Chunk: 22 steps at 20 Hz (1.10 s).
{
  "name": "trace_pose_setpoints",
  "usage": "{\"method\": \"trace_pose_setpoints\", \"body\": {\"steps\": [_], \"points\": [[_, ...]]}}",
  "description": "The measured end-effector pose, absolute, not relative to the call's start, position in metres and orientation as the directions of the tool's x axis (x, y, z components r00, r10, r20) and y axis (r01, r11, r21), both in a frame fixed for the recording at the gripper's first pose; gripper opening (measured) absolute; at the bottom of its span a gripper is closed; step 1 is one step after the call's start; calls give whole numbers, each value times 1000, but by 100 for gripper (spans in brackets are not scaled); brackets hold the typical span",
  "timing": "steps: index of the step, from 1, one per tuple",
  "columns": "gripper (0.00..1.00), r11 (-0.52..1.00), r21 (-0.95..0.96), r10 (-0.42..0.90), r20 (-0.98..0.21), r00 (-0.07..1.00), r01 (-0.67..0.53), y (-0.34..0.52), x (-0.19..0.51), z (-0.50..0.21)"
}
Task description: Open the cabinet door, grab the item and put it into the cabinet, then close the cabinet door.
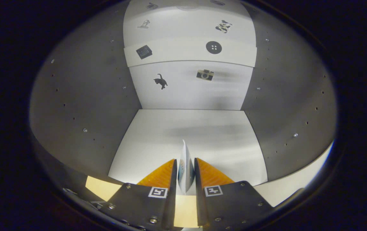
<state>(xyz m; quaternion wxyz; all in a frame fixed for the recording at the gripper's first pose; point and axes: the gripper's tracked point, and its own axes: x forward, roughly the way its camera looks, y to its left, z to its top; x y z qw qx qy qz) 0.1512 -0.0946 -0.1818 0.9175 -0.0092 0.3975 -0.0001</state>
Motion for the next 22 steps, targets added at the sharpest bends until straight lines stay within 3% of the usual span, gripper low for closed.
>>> {"method": "trace_pose_setpoints", "body": {"steps": [2, 8, 13, 22], "points": [[31, 1000, -9, 5, -708, 706, -16, -90, 154, -178], [100, 998, -32, 17, -625, 781, -47, -81, 164, -165], [100, 998, -39, 16, -569, 822, -46, -79, 168, -154], [99, 999, -50, -3, -220, 976, -8, -84, 151, -61]]}}
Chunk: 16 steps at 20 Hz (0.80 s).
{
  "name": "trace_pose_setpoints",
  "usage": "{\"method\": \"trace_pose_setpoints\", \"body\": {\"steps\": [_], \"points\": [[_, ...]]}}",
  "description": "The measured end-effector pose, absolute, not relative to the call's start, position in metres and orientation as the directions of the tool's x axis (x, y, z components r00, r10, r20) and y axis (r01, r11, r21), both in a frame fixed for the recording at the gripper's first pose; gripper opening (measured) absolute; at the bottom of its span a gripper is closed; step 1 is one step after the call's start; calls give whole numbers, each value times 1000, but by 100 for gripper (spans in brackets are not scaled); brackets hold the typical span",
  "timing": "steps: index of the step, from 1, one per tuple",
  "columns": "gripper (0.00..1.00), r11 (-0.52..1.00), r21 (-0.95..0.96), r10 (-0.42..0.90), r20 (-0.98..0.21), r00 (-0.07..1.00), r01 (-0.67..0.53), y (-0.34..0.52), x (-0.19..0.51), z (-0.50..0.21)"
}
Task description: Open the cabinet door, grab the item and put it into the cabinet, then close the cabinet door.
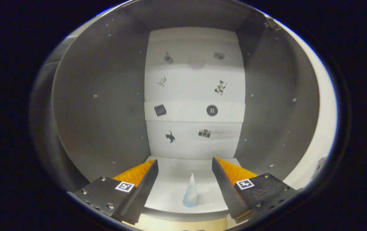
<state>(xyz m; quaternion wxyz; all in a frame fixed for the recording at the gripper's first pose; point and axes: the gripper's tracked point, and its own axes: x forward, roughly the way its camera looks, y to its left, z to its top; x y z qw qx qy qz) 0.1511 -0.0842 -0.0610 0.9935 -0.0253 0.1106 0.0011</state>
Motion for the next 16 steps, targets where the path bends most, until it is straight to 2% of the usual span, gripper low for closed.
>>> {"method": "trace_pose_setpoints", "body": {"steps": [7, 12, 16], "points": [[99, 993, -110, -58, -54, 997, 51, -95, 69, -3], [98, 992, -100, -84, -28, 996, 81, -102, -13, 10], [98, 972, -151, -180, -2, 984, 178, -124, -78, 17]]}}
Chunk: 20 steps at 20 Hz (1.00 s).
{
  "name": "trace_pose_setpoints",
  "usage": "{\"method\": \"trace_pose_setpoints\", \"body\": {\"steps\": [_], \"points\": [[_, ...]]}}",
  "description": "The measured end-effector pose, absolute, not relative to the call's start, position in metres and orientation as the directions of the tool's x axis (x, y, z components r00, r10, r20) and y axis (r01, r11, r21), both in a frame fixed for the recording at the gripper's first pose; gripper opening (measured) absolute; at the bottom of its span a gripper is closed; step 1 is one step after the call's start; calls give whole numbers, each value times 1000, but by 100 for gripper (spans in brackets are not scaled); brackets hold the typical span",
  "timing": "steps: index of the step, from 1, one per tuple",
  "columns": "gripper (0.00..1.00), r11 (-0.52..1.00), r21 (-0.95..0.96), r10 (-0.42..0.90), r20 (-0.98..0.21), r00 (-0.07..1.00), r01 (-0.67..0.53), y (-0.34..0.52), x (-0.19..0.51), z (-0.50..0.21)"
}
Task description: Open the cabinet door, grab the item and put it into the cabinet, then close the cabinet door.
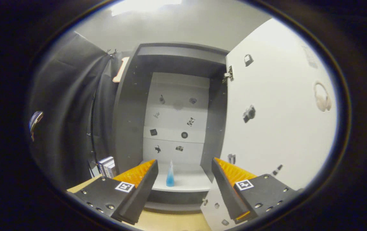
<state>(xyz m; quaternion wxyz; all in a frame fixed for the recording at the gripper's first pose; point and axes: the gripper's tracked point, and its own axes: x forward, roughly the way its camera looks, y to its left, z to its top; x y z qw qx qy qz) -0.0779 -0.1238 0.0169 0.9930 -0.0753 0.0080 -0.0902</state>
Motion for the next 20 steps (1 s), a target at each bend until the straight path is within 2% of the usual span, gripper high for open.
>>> {"method": "trace_pose_setpoints", "body": {"steps": [9, 16, 20], "points": [[98, 873, -145, -469, 16, 883, 466, -190, -204, 27], [98, 715, -78, -692, 57, 719, 694, -267, -290, 39], [98, 625, -28, -779, 42, 625, 780, -317, -319, 41]]}}
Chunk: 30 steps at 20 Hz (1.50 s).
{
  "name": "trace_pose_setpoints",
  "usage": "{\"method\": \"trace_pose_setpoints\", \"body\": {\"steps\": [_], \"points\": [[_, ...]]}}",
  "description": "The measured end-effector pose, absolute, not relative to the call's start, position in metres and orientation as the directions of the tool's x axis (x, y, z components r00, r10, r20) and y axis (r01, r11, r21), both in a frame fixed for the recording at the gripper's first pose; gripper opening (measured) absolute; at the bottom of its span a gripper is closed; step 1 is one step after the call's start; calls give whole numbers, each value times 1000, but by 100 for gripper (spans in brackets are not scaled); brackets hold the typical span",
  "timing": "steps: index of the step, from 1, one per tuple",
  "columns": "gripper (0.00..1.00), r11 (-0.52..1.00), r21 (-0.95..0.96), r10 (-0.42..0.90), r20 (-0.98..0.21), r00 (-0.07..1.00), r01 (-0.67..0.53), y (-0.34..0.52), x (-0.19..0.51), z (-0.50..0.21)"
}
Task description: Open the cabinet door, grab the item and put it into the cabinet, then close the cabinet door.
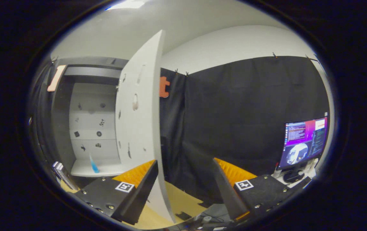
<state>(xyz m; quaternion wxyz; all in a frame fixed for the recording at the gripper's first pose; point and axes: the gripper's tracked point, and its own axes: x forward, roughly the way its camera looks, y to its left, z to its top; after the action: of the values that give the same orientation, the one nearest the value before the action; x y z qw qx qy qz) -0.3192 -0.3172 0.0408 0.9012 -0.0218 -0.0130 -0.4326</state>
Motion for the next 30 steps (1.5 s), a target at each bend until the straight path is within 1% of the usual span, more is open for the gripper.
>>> {"method": "trace_pose_setpoints", "body": {"steps": [3, 8, 15, 18, 21, 30], "points": [[99, 586, -51, -809, 25, 587, 809, -354, -325, 37], [100, 593, -99, -803, -9, 595, 799, -383, -307, 20], [100, 697, -110, -717, -58, 695, 709, -373, -275, 1], [96, 717, -106, -697, -83, 713, 689, -372, -272, -5], [95, 757, -77, -653, -120, 748, 648, -365, -267, -9], [95, 764, -124, -644, -101, 758, 633, -343, -269, -5]]}}
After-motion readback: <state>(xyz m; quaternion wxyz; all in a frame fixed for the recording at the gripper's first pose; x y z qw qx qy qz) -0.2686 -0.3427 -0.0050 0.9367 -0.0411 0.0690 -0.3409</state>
